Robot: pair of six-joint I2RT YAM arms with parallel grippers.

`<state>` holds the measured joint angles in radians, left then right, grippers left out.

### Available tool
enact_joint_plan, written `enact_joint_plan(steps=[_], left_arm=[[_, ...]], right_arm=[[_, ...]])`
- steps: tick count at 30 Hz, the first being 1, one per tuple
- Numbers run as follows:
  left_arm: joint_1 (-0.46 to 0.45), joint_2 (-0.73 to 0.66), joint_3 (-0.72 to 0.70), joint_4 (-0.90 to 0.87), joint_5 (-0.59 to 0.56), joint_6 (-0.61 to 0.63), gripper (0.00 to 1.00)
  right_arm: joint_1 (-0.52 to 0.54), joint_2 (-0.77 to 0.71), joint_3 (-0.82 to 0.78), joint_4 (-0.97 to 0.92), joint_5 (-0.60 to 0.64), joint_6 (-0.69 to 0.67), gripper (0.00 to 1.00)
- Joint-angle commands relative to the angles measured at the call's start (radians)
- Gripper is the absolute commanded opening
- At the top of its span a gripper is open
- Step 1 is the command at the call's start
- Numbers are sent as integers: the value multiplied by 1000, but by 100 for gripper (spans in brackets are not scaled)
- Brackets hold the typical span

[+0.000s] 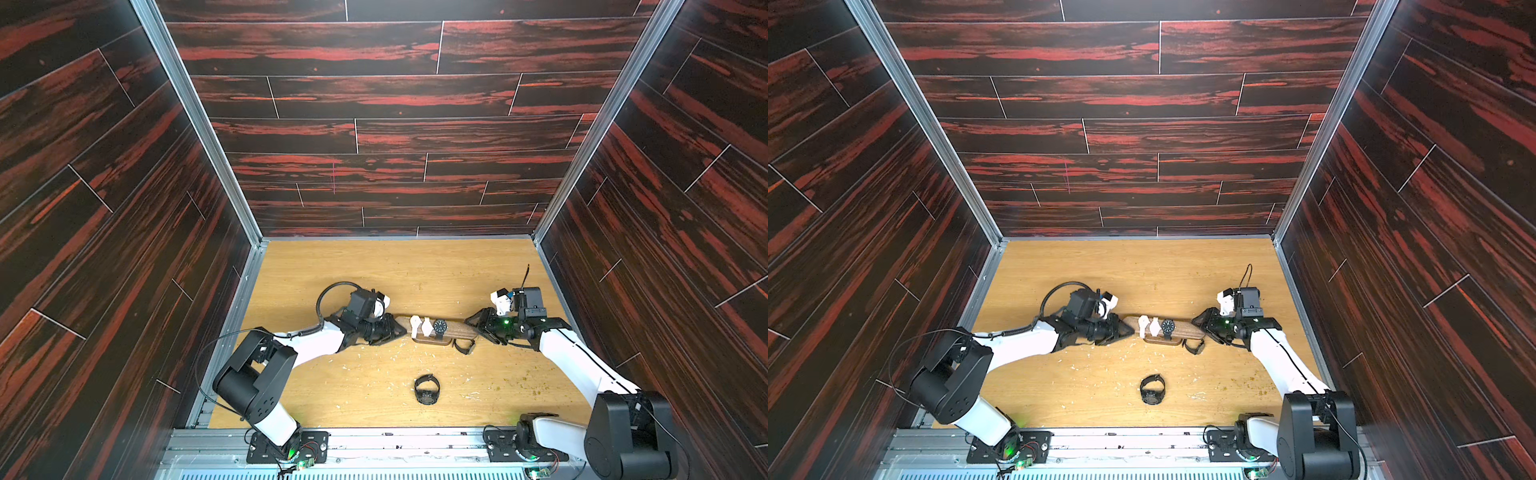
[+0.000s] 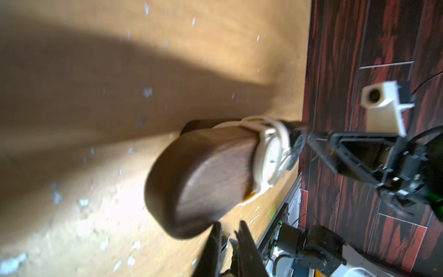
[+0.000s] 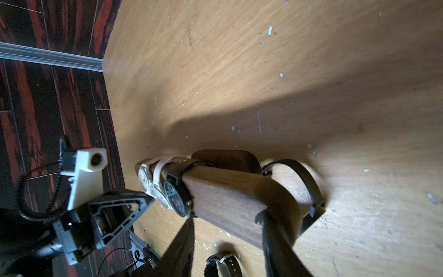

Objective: Place watch on stand
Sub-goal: Adjust the stand at the center of the board, then adjust the watch on the stand.

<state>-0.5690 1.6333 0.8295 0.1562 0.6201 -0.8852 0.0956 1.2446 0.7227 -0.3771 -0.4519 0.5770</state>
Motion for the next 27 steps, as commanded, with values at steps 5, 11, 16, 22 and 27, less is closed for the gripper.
enact_joint_plan(steps=[5,11,16,22,27], left_arm=[[17,-45,101,-238,-56,117,17],[-69,-100,303,-534,-321,225,18],[-113,-50,366,-540,-401,241,19],[-124,52,426,-489,-376,236,18],[-124,99,450,-461,-347,229,18]], right_arm=[[6,6,-11,-8,22,-31,48],[5,10,-21,9,18,-24,48],[6,9,-26,22,10,-14,48],[6,6,-29,14,13,-21,48],[5,4,-39,18,11,-21,48]])
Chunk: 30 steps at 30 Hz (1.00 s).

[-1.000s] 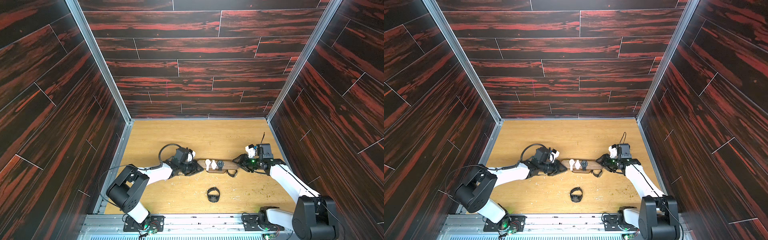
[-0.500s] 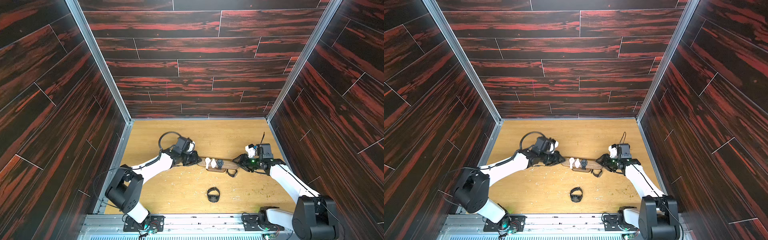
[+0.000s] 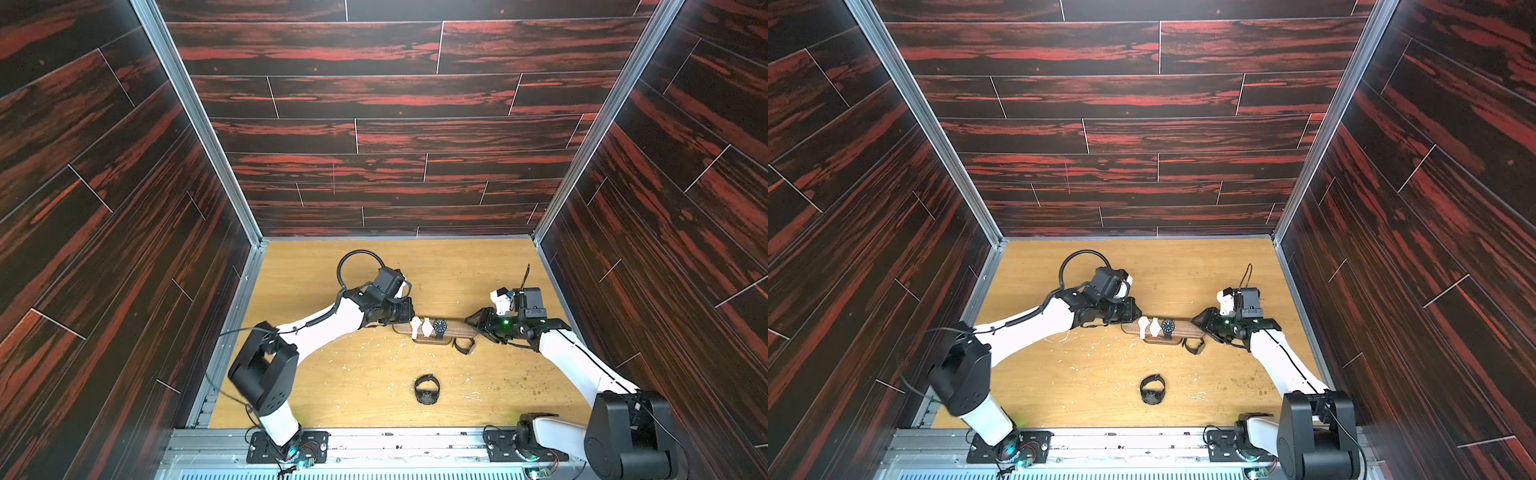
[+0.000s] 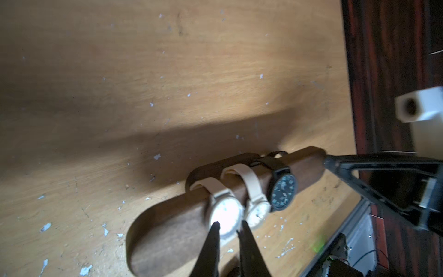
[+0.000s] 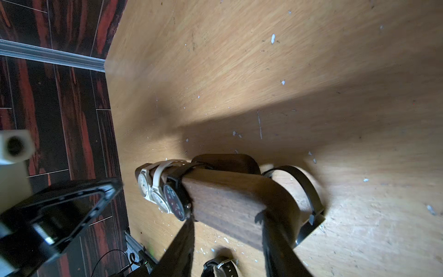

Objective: Place watch on stand
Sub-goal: Adjust the watch on the stand.

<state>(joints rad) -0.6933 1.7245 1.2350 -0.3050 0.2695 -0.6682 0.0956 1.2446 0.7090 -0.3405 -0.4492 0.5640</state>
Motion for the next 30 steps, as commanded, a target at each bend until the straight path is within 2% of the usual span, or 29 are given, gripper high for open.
enact_joint_plan(steps=[1,18,30], left_arm=[[0,15,48,0,8,11,18],[-14,64,21,76,83,-34,18],[-43,-23,-88,114,94,-96,18]], right_arm=[[5,5,-26,-17,7,-7,48],[5,0,-31,-13,4,-1,48],[5,-1,-10,-25,1,1,48]])
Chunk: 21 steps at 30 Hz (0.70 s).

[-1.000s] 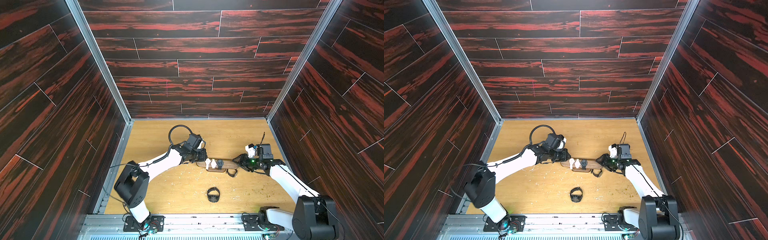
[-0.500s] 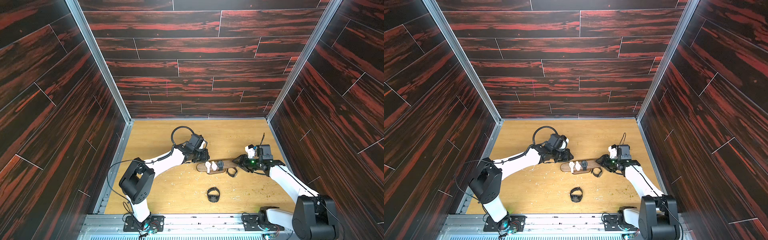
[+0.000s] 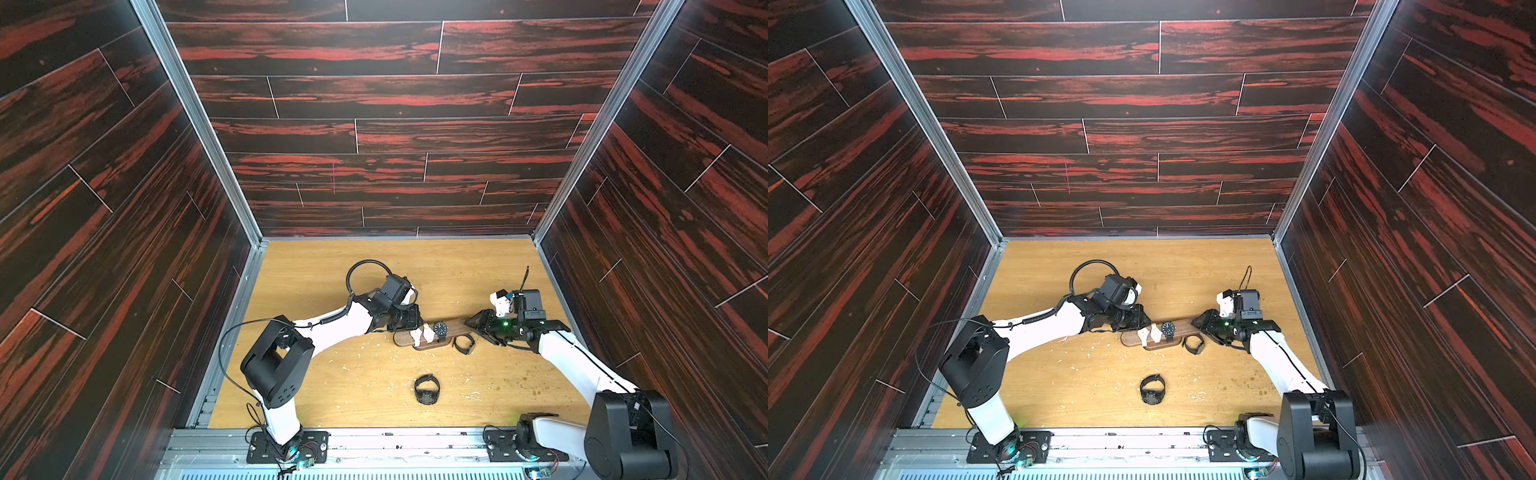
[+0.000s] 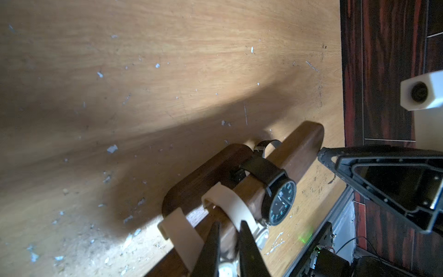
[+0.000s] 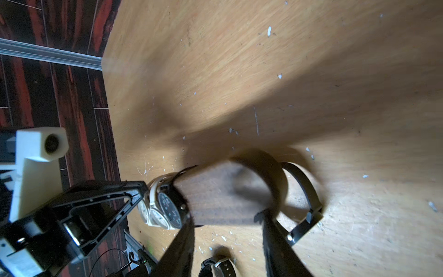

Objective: Place watch on stand
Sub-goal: Adjust the watch on the stand.

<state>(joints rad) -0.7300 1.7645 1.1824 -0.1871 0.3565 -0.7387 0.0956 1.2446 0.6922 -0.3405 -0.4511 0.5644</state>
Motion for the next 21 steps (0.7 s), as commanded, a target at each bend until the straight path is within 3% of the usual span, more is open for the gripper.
enact_joint_plan(steps=[1,17,21], left_arm=[[-8,-71,-45,2,8,-31,18],[-57,-140,-74,7,0,-66,18],[-56,-164,-78,-53,-58,-36,18]], right_arm=[[6,-1,8,-25,3,0,48],[16,-10,20,-40,11,4,48],[18,-12,17,-41,10,2,48]])
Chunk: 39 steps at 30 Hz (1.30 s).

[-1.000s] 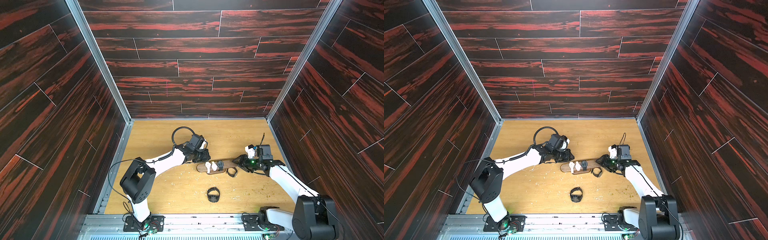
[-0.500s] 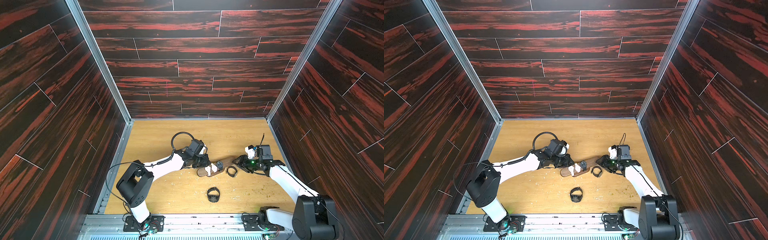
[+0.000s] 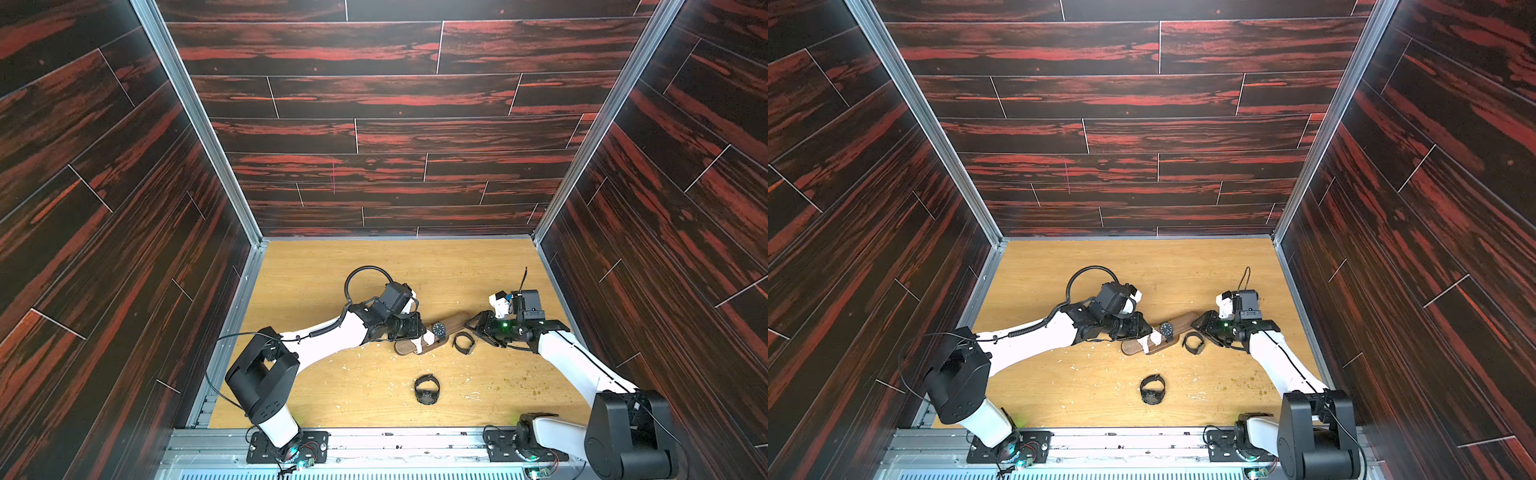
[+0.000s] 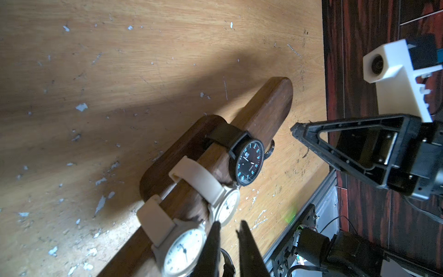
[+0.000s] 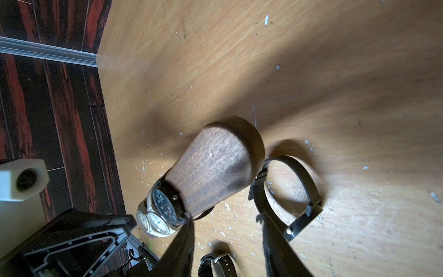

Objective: Place watch on stand
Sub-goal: Adjust the watch on the stand.

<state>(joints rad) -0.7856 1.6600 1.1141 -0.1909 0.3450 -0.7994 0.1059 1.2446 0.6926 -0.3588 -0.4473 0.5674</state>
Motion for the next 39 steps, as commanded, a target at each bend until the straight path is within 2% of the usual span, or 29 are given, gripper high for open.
enact_joint_plan(steps=[1,6,12,15,17,19,21,22,28,39], left_arm=[[0,-67,-4,-71,-67,36,18],[19,-106,6,-130,-119,56,17],[20,-190,-66,-119,-140,17,17],[20,-224,-133,-82,-127,-22,11],[20,-241,-182,-58,-121,-50,7],[18,-254,-218,-42,-120,-70,3],[15,-262,-251,-23,-120,-87,2],[13,-266,-263,-14,-117,-96,2],[-2,-277,-305,36,-98,-127,2],[-4,-238,-317,76,-90,-124,2]], right_arm=[[14,-15,17,-26,13,-4,48],[81,-44,48,-86,117,-32,48],[212,-112,121,-175,273,-38,48],[303,-94,173,-187,320,-41,46],[359,-47,216,-180,337,-47,33],[412,9,260,-166,351,-55,12],[456,65,297,-156,362,-64,3],[477,93,314,-148,363,-67,1],[543,211,390,-122,362,-77,0],[641,296,415,-133,353,-101,0]])
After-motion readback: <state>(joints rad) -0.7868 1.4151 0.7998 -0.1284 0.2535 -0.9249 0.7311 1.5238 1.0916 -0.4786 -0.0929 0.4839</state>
